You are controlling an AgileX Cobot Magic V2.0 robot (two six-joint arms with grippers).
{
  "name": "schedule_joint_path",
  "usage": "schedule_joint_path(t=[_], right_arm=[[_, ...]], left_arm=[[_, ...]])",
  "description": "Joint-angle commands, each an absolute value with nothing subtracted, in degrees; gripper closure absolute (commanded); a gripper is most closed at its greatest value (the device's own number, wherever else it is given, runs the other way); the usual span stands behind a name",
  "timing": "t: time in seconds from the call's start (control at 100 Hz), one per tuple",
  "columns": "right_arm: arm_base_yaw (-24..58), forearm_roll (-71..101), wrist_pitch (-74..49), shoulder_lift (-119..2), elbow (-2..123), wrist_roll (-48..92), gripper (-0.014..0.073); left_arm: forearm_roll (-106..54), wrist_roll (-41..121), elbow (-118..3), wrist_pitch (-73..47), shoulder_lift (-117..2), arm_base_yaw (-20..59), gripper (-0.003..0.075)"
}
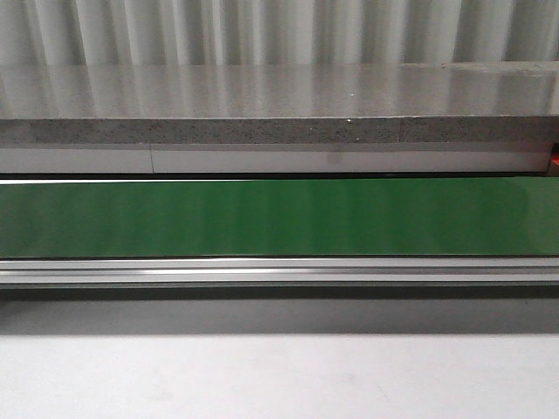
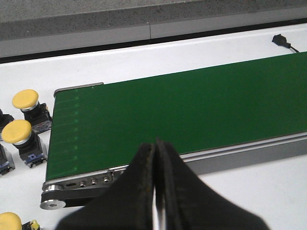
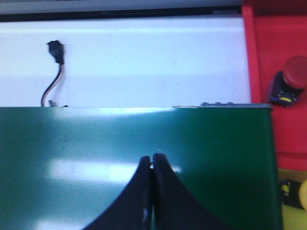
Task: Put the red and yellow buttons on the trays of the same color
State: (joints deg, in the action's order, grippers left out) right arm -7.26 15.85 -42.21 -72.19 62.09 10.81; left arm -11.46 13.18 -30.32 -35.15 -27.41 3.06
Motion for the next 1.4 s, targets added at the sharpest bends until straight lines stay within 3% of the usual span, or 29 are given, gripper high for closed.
schedule_joint_path(t=[0.0,0.41,0.7,1.1,1.39], right_arm=[[-3.8,14.7,-40.3,-68.9,63.3,12.2,0.0660],[7.1,13.7,-36.1,-57.3,53.4,15.8,0.0660],[7.5,13.7,-29.9,-41.2,40.5,16.3,0.0660],[7.5,13.8,-30.9,-18.7,27.4,16.3,0.0660],[7.5,13.8,-31.5,-15.4,26.0,16.3,0.0660]], left_arm=[[-12.2,12.9,-31.8,-30.9,-27.6,3.6,0.0740],[-12.2,12.9,-31.8,-30.9,-27.6,3.6,0.0740],[-12.2,12.9,-31.8,-30.9,-27.6,3.6,0.0740],[-12.2,12.9,-31.8,-30.9,-27.6,3.6,0.0740],[-11.3,12.9,-31.1,-29.6,-27.7,3.6,0.0740]])
